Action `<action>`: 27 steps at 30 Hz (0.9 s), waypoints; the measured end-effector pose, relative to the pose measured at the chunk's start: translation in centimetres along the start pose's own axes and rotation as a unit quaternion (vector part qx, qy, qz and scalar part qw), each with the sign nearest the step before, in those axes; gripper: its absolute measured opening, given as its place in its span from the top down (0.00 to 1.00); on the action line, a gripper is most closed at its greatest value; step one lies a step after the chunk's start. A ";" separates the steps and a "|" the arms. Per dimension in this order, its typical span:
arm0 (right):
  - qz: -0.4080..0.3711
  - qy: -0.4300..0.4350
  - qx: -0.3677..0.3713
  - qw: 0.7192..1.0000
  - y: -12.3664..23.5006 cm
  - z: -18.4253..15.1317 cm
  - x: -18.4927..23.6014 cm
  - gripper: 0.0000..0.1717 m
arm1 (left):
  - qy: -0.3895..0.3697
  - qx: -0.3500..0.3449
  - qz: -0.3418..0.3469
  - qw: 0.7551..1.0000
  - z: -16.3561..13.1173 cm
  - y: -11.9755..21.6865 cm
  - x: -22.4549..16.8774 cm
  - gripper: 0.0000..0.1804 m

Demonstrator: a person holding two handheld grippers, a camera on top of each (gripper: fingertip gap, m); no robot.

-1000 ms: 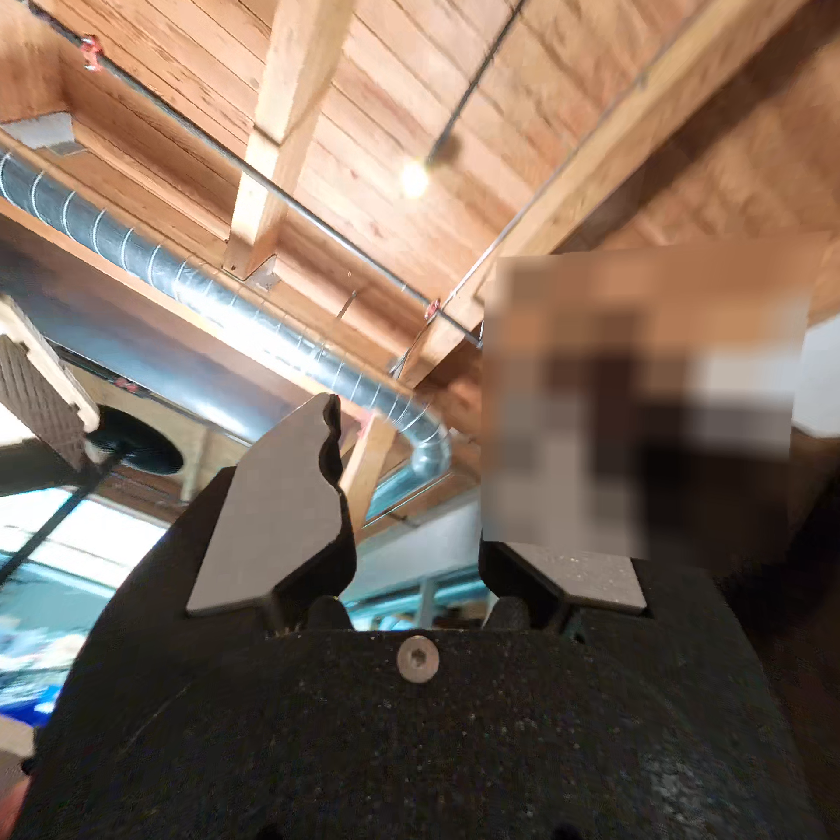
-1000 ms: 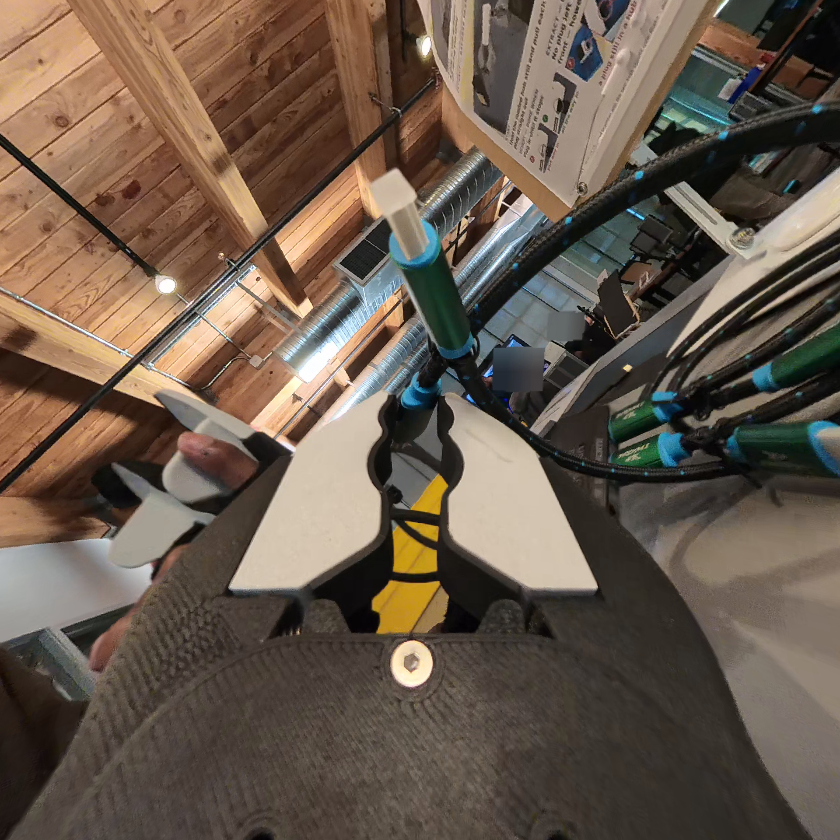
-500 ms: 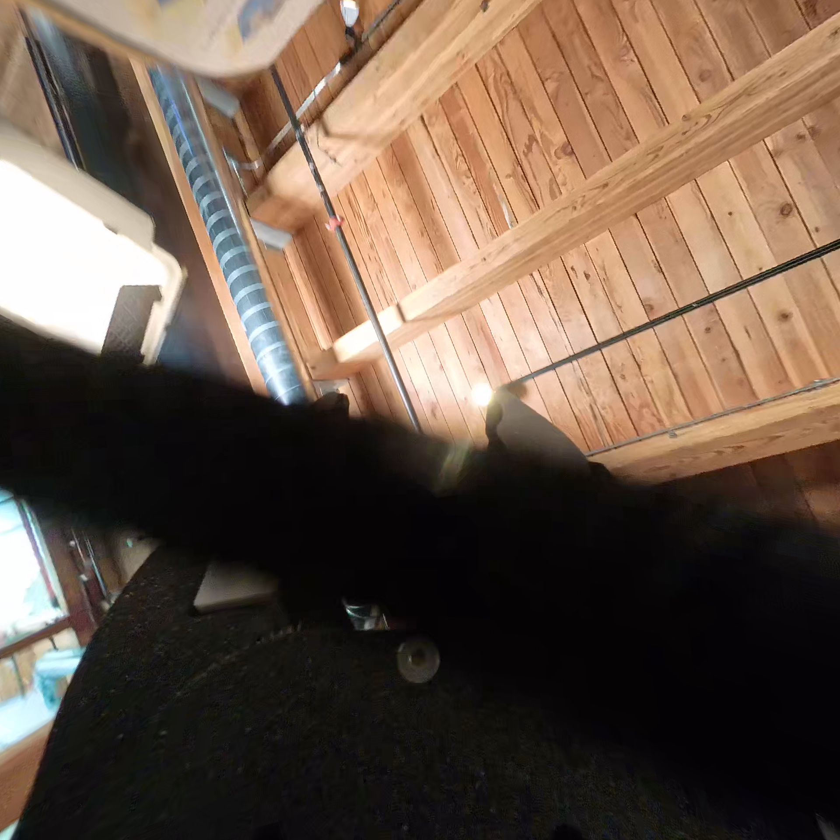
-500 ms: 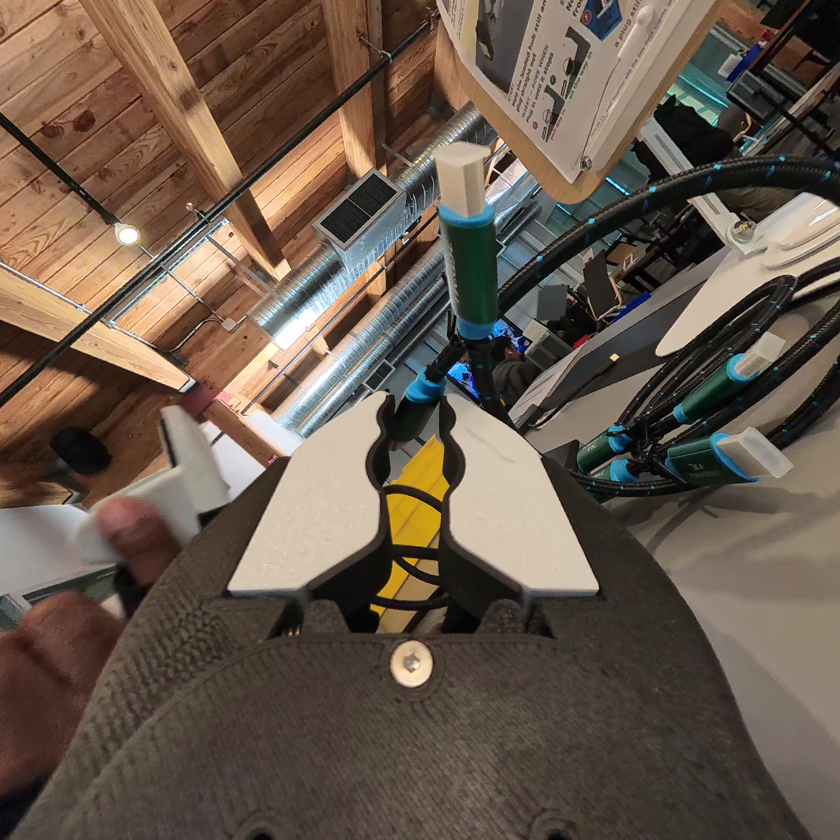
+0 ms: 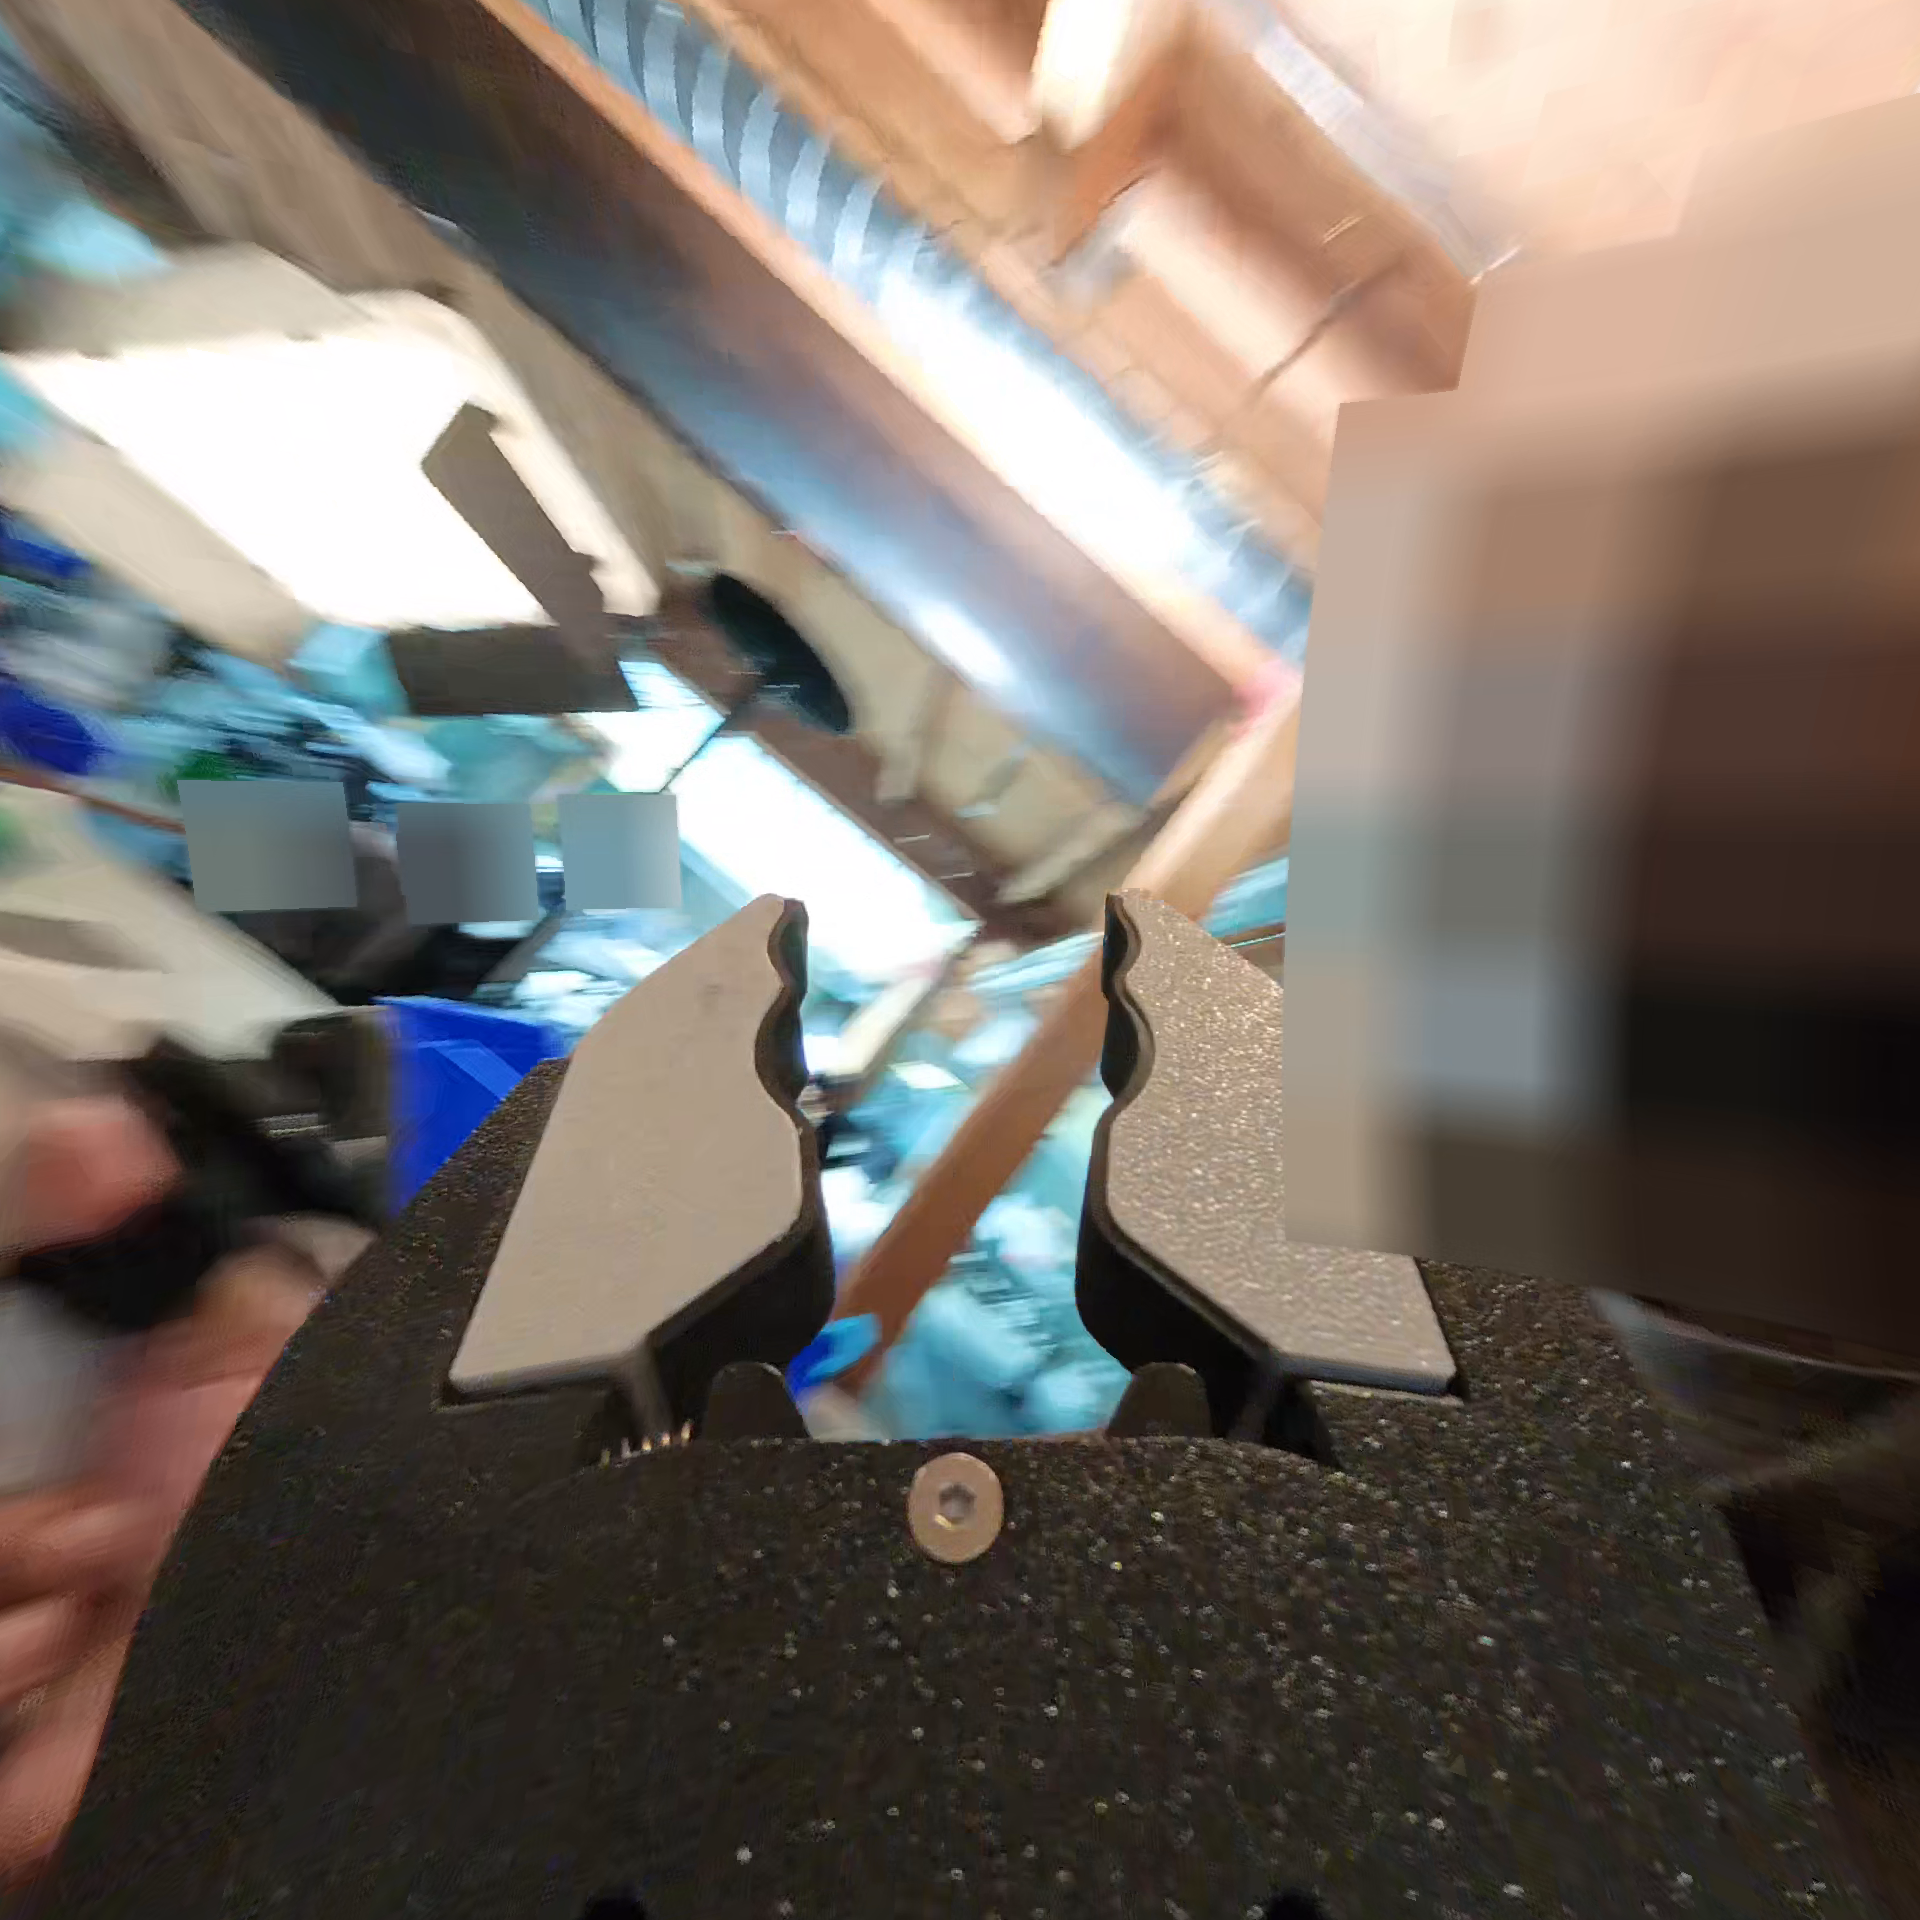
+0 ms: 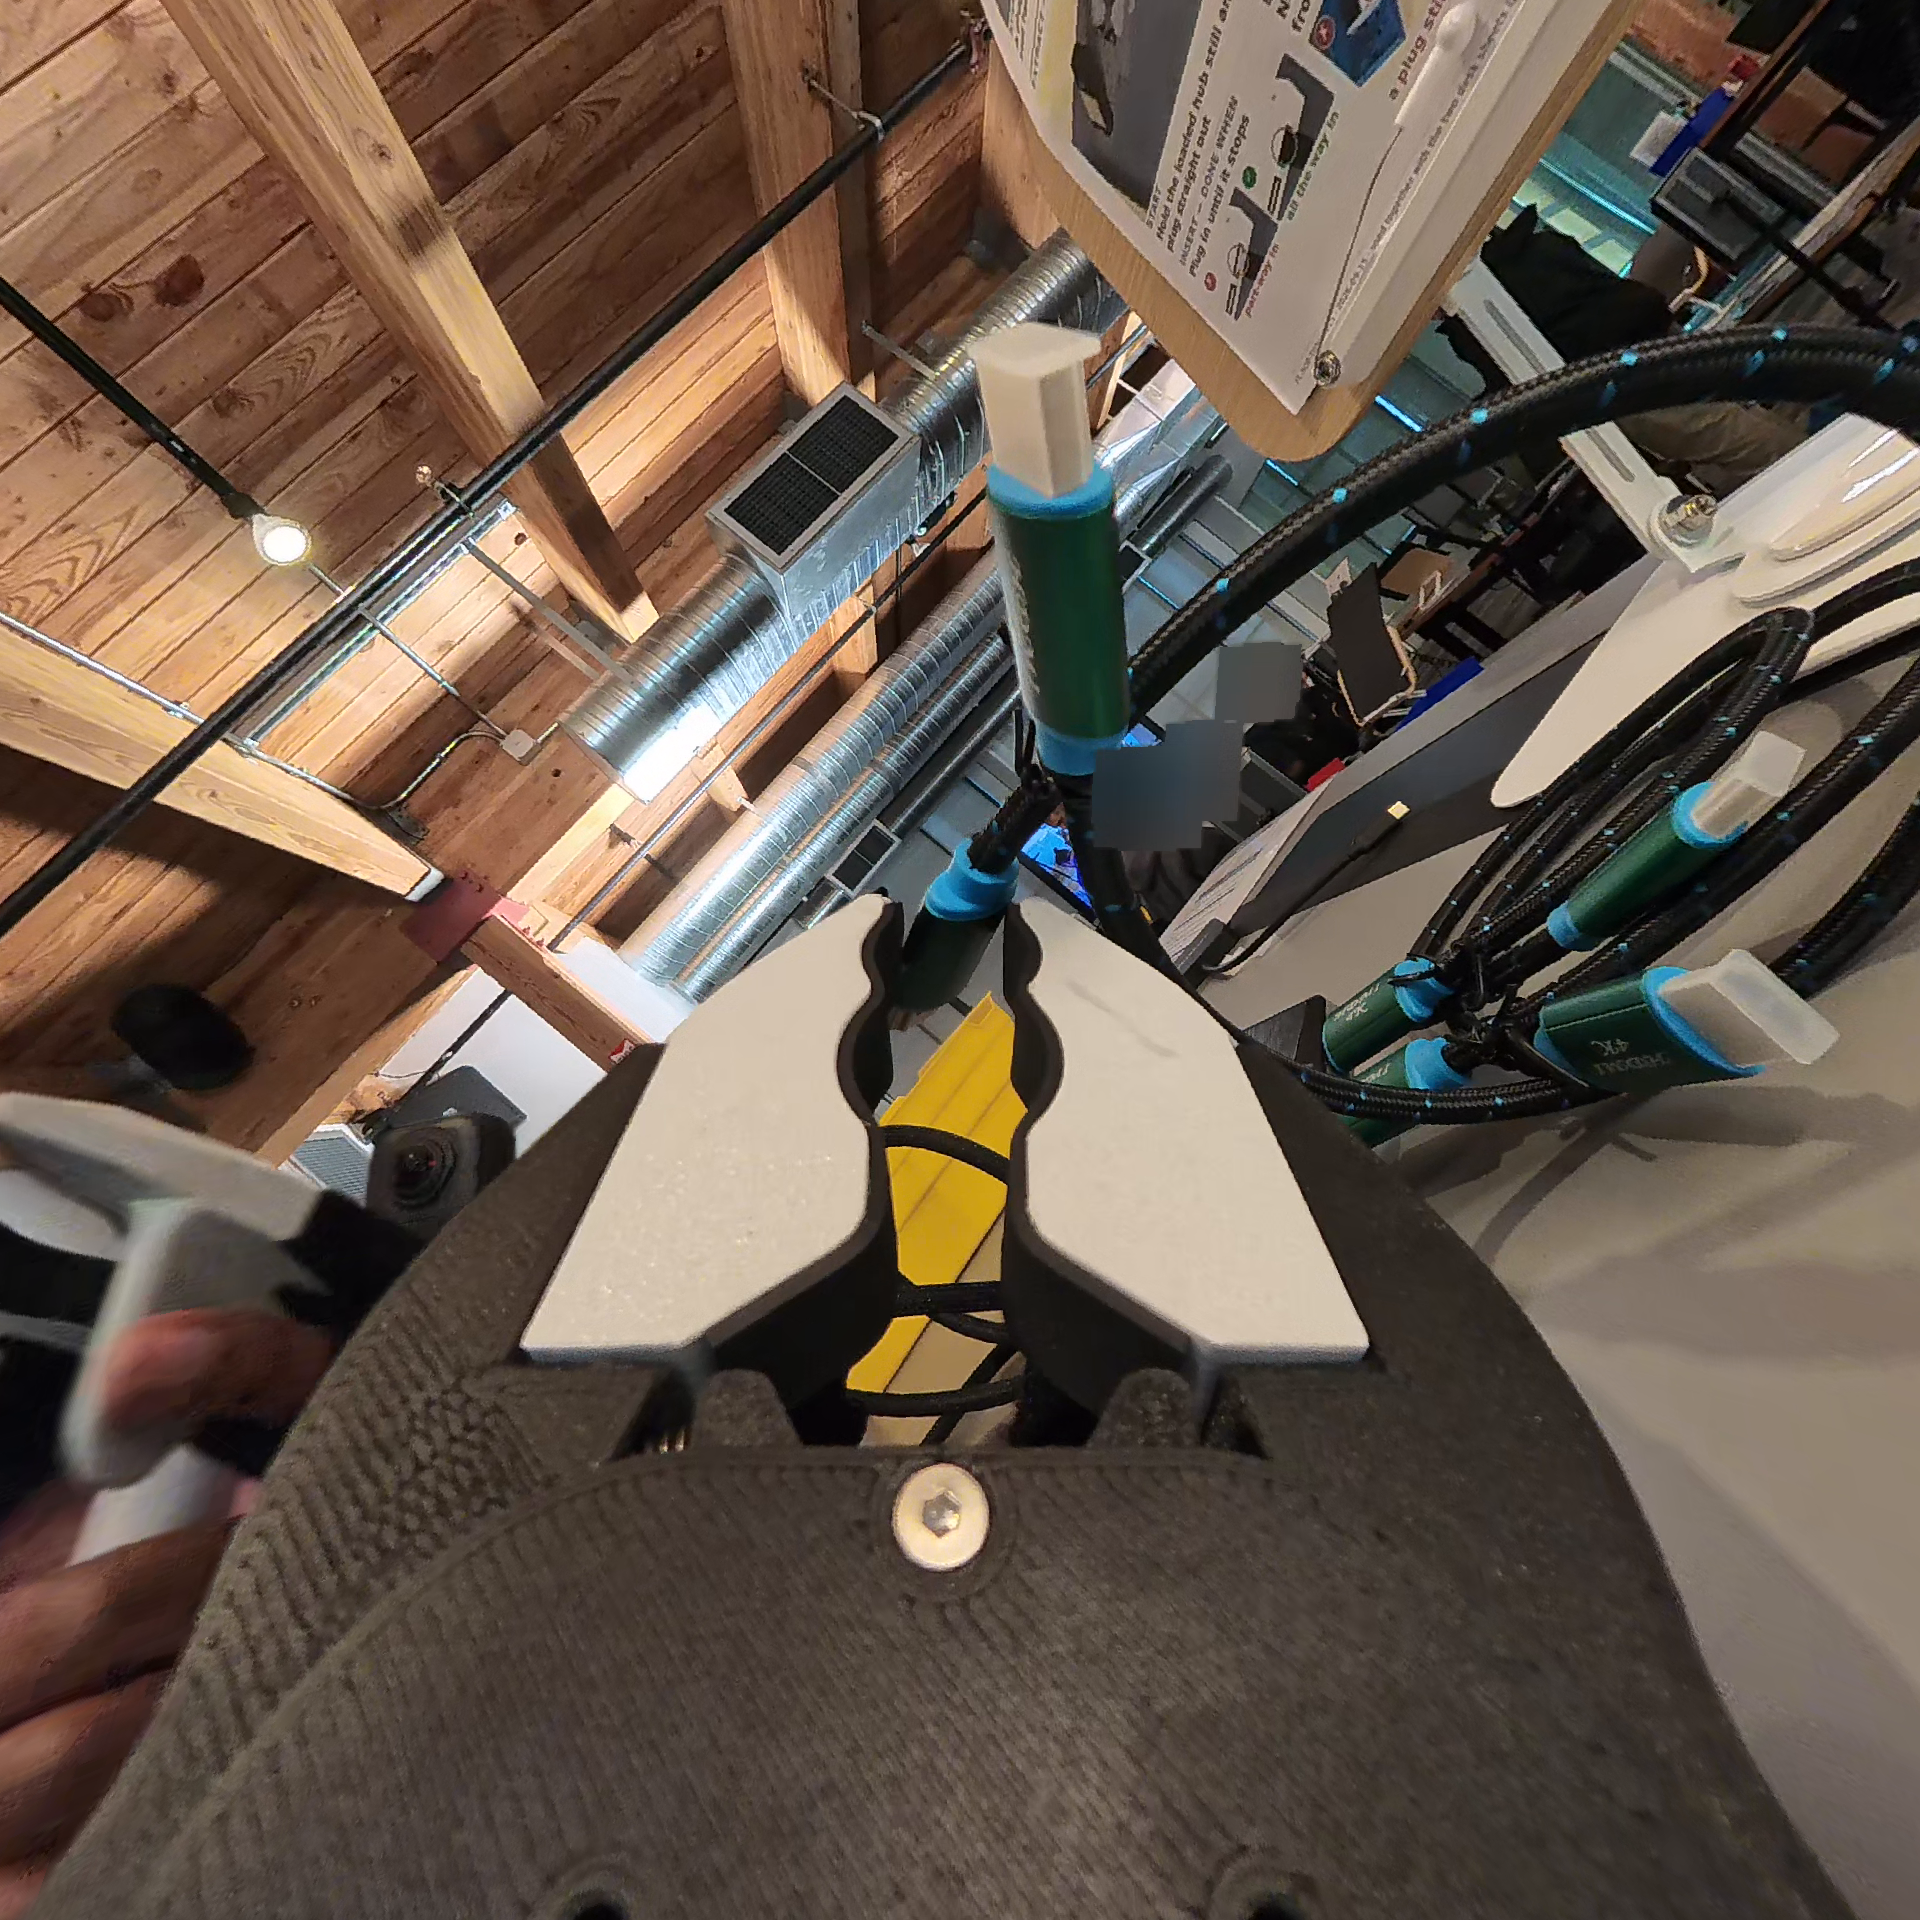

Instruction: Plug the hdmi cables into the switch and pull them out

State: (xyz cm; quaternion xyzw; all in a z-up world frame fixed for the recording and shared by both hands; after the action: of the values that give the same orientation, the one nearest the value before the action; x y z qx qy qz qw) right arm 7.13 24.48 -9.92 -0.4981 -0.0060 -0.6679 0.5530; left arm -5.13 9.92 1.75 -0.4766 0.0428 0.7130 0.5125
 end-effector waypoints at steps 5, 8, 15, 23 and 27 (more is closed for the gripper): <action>-0.001 -0.001 -0.003 1.000 0.0 0.0 0.0 0.90 | -0.074 -0.042 0.210 0.974 -1.2 2.0 6.1 0.70; -0.001 -0.002 -0.004 1.000 0.1 0.1 0.0 0.90 | -0.119 -0.048 0.293 0.948 -0.5 4.2 9.4 0.73; -0.005 -0.011 -0.016 1.000 0.4 0.3 -0.2 0.90 | -0.199 -0.020 0.396 0.896 6.0 9.6 10.1 0.70; -0.007 -0.010 -0.014 1.000 0.3 0.2 -0.2 0.90 | -0.054 0.037 0.439 0.896 2.5 8.5 10.1 0.67; -0.007 -0.011 -0.014 1.000 0.3 0.3 -0.2 0.90 | 0.065 -0.022 0.399 0.915 2.1 7.2 12.7 0.66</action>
State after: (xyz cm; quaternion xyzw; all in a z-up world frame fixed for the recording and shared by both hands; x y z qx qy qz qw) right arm 7.55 24.64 -10.09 -0.5133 -0.0059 -0.6661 0.5411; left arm -12.26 16.51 -9.37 -0.4760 0.2468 0.8265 0.1715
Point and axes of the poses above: each gripper's, where its closed fingertips meet, y back along the fingers, z out of its top, x = y × z across the jaws, the point moved 8 cm from there along y, back along the fingers, and after that the axes turned 12 degrees about z, right-handed, at the moved point
